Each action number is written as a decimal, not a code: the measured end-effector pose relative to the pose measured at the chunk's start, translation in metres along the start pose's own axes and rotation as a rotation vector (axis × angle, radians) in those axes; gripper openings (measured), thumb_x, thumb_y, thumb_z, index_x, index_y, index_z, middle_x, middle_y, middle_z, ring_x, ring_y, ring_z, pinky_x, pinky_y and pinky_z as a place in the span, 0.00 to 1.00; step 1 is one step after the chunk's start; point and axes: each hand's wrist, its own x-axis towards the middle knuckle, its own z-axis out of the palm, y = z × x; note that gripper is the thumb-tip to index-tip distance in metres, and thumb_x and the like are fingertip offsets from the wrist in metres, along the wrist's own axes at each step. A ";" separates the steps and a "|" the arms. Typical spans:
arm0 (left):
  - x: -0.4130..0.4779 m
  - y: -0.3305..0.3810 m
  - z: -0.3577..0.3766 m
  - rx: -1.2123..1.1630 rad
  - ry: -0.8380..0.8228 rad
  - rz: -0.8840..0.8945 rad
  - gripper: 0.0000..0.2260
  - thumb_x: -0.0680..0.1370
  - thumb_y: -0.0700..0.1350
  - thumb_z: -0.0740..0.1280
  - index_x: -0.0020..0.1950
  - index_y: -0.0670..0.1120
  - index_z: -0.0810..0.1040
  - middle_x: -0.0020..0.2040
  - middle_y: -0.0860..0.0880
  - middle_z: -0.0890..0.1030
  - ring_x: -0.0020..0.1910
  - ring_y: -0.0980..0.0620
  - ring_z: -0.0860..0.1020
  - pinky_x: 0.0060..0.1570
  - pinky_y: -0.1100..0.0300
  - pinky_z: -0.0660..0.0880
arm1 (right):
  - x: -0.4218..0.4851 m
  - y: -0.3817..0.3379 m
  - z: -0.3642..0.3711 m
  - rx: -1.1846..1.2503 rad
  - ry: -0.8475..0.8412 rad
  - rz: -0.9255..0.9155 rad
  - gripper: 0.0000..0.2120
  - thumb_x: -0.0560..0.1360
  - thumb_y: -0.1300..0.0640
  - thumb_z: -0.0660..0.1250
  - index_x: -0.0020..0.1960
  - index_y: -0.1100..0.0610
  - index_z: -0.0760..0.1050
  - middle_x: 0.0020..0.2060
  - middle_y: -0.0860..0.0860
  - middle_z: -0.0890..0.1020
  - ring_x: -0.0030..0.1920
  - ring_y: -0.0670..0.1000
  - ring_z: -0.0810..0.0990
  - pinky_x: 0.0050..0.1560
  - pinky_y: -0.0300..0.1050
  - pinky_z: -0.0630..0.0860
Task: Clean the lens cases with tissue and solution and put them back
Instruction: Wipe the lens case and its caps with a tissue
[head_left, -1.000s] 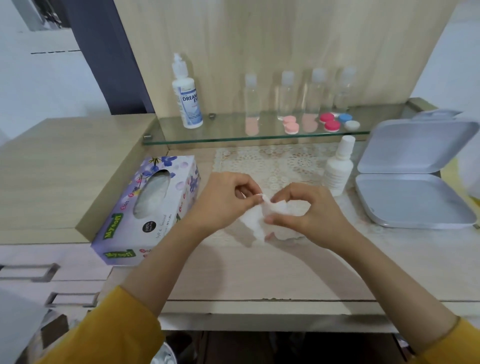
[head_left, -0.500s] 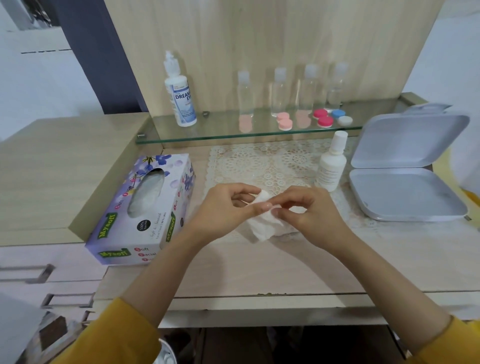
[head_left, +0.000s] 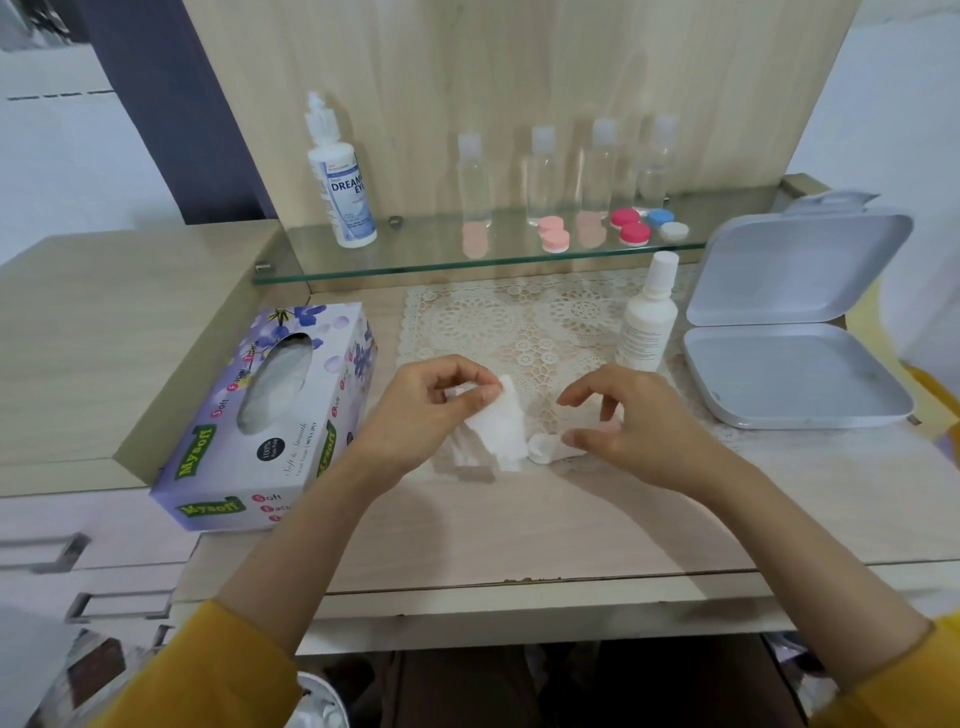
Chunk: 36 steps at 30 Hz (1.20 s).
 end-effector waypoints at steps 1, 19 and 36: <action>0.000 -0.001 0.000 0.019 -0.010 -0.018 0.07 0.71 0.40 0.70 0.38 0.52 0.80 0.40 0.59 0.81 0.43 0.50 0.75 0.47 0.57 0.72 | 0.000 0.003 0.000 -0.084 -0.043 0.018 0.15 0.68 0.54 0.72 0.54 0.51 0.77 0.49 0.46 0.77 0.43 0.46 0.71 0.46 0.42 0.68; 0.008 -0.022 0.035 0.335 -0.189 0.037 0.13 0.73 0.33 0.66 0.41 0.51 0.81 0.44 0.56 0.79 0.43 0.62 0.74 0.39 0.74 0.70 | -0.006 0.013 0.014 -0.189 0.033 -0.059 0.12 0.69 0.54 0.71 0.52 0.52 0.81 0.46 0.49 0.78 0.49 0.53 0.71 0.46 0.44 0.66; 0.011 -0.063 0.039 0.733 0.035 0.624 0.12 0.70 0.57 0.66 0.44 0.52 0.84 0.46 0.53 0.81 0.47 0.55 0.70 0.49 0.59 0.63 | -0.012 0.029 0.032 -0.072 0.245 -0.199 0.08 0.67 0.52 0.67 0.36 0.56 0.80 0.28 0.46 0.71 0.35 0.49 0.65 0.35 0.48 0.67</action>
